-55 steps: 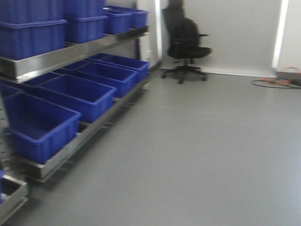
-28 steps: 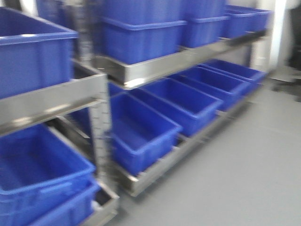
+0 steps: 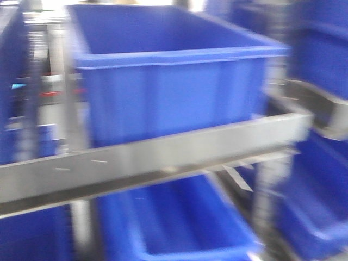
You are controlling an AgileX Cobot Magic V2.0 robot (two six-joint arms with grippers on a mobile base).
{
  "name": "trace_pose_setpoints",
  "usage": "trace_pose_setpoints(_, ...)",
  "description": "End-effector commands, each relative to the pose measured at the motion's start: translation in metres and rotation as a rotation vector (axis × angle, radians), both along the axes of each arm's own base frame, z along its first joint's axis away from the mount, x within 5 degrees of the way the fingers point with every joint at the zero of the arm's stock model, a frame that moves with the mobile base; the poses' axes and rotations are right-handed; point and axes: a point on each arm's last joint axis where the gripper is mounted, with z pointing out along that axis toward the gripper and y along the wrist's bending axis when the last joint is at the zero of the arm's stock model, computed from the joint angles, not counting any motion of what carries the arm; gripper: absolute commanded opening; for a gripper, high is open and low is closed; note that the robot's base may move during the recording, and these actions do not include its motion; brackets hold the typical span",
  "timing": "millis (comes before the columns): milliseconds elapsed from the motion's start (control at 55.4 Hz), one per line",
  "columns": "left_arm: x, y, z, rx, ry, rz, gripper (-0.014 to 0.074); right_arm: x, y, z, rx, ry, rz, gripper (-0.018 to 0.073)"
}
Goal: Pick and sort blue part to right shelf
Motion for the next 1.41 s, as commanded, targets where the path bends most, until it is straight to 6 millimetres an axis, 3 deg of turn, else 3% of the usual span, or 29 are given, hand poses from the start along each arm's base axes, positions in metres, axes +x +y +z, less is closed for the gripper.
trace_pose_setpoints(0, -0.0021, -0.0013, 0.0157, -0.017, -0.097, -0.027, 0.03, 0.0004, 0.001, 0.016, 0.009, -0.1, 0.009, 0.0158)
trace_pose_setpoints(1389, -0.0021, -0.0013, 0.0157, -0.017, -0.097, -0.027, 0.03, 0.0004, 0.001, 0.016, 0.009, -0.1, 0.009, 0.0158)
